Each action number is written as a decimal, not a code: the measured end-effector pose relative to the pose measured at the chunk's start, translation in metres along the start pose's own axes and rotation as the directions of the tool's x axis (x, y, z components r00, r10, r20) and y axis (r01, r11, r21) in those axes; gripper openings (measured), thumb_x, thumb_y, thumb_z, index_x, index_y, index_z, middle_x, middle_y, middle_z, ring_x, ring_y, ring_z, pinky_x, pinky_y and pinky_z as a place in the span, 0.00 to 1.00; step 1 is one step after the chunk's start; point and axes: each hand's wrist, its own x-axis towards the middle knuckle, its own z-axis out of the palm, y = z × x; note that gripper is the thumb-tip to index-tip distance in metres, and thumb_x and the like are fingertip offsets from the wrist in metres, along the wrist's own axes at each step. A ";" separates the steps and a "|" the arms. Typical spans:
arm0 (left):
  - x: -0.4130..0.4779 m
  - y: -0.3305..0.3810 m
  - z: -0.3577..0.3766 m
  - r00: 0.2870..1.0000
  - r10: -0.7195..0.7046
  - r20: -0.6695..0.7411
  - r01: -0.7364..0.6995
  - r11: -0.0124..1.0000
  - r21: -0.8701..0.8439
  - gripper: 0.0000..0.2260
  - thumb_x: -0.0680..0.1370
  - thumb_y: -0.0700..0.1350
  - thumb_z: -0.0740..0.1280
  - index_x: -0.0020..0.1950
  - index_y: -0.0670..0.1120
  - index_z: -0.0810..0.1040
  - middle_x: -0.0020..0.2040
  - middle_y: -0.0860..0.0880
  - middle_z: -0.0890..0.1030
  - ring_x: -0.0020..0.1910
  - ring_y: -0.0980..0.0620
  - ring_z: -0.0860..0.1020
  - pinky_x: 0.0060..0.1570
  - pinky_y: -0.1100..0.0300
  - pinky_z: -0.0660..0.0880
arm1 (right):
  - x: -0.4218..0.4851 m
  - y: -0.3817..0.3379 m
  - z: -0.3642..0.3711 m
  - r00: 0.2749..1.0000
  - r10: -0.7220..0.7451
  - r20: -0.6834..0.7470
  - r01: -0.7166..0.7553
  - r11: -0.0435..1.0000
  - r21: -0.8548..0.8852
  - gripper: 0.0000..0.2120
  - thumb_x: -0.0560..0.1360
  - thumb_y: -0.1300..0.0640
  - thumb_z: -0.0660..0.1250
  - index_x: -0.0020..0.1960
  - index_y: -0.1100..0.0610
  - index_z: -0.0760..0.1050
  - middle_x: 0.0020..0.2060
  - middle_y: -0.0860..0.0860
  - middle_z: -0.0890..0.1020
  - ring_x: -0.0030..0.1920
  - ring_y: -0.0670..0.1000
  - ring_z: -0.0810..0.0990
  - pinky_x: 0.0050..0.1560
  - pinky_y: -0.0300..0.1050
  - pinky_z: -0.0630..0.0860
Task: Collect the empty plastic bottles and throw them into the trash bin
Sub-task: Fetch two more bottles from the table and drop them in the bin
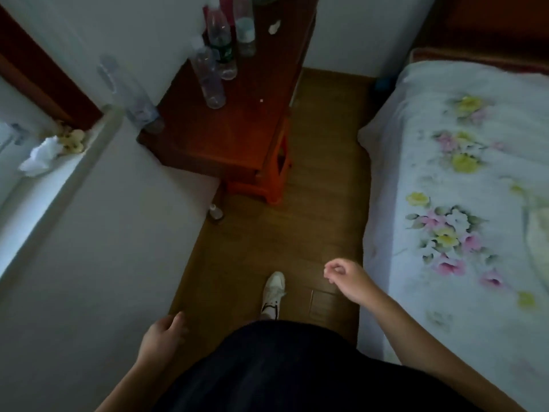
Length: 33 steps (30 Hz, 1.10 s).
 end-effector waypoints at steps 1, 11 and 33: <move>0.015 0.023 0.003 1.000 0.025 0.011 -0.026 1.000 0.018 0.17 0.82 0.55 0.62 0.46 0.45 0.83 0.37 0.49 0.86 0.37 0.47 0.85 0.40 0.52 0.79 | 0.006 0.003 -0.009 0.998 0.046 -0.032 -0.045 0.999 0.020 0.07 0.79 0.46 0.64 0.54 0.47 0.78 0.49 0.46 0.82 0.51 0.47 0.81 0.52 0.44 0.78; 0.095 0.323 0.068 0.824 0.325 0.463 -0.476 0.841 0.256 0.12 0.82 0.58 0.61 0.49 0.54 0.80 0.45 0.48 0.84 0.44 0.48 0.83 0.43 0.53 0.77 | -0.002 0.057 -0.092 0.866 0.365 -0.342 -0.273 0.918 0.289 0.10 0.79 0.56 0.66 0.40 0.57 0.79 0.36 0.52 0.82 0.40 0.55 0.81 0.42 0.47 0.74; 0.151 0.565 0.186 0.926 0.197 0.322 -0.263 0.948 0.178 0.11 0.83 0.52 0.63 0.49 0.48 0.82 0.44 0.49 0.87 0.39 0.46 0.85 0.45 0.51 0.77 | 0.244 -0.065 -0.409 0.948 0.113 -0.299 -0.045 0.974 0.224 0.10 0.78 0.50 0.67 0.54 0.56 0.81 0.48 0.50 0.83 0.50 0.50 0.81 0.56 0.47 0.76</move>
